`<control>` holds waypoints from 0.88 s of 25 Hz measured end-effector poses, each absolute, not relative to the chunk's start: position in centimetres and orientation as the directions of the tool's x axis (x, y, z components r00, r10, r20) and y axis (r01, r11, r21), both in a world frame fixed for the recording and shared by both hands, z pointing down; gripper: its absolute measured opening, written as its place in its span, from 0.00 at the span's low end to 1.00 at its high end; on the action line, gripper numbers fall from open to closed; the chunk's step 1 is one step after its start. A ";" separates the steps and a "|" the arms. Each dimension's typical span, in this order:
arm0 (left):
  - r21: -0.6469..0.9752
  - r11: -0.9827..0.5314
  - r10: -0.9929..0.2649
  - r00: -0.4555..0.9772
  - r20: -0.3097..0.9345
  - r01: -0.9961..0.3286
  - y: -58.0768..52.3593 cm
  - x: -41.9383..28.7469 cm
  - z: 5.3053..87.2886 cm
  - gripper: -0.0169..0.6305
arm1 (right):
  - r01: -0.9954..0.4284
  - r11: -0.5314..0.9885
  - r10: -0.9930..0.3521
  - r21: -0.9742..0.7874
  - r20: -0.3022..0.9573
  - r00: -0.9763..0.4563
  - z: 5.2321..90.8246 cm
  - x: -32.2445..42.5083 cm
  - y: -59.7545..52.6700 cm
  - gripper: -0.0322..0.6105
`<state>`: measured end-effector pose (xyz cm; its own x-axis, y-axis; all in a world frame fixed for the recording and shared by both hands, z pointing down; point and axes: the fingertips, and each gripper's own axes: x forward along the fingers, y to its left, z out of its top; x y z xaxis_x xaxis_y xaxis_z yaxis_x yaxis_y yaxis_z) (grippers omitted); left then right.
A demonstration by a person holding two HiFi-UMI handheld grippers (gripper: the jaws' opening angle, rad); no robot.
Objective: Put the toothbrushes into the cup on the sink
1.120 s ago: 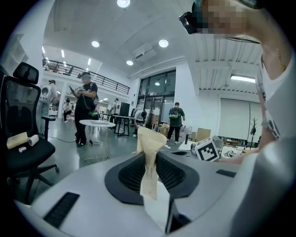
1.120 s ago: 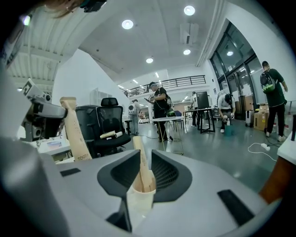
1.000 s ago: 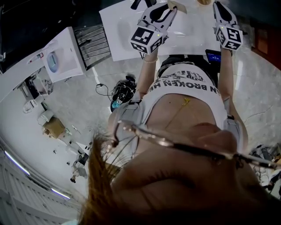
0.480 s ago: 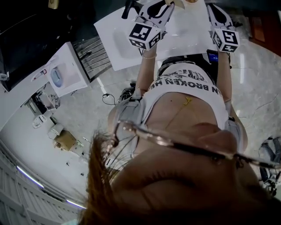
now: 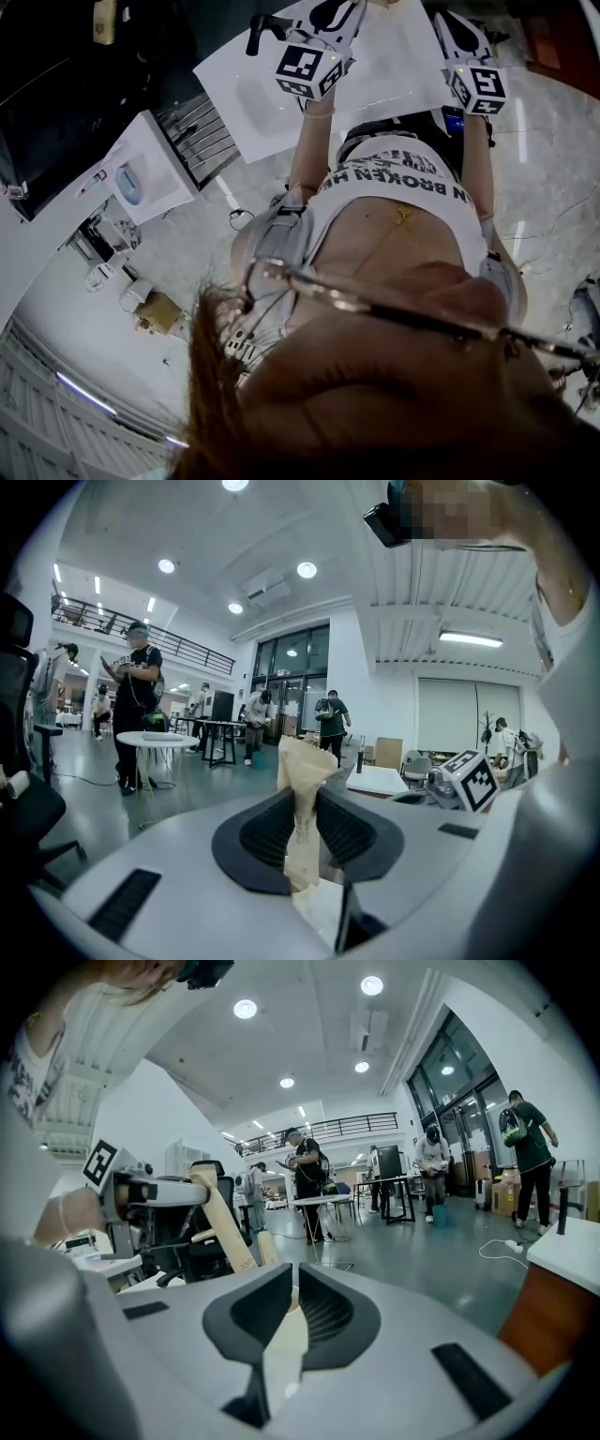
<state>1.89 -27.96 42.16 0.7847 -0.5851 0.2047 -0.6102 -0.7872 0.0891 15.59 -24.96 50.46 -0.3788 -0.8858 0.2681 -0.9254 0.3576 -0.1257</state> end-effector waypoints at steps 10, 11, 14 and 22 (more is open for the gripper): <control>0.085 -0.769 -0.594 0.757 0.273 -0.634 -30.9 3.9 48.5 0.15 | -0.930 0.335 -0.886 -0.151 0.284 -0.366 51.3 16.4 -24.2 0.11; 0.092 -0.769 -0.589 0.756 0.285 -0.633 -30.9 4.0 49.2 0.15 | -0.931 0.332 -0.886 -0.153 0.287 -0.364 51.4 16.5 -24.1 0.11; 0.110 -0.765 -0.579 0.752 0.314 -0.635 -31.1 4.4 50.9 0.15 | -0.932 0.326 -0.886 -0.157 0.292 -0.359 51.6 16.7 -23.9 0.11; 0.166 -0.747 -0.562 0.745 0.360 -0.644 -31.7 4.7 54.7 0.15 | -0.928 0.334 -0.881 -0.165 0.296 -0.370 51.9 16.3 -24.1 0.11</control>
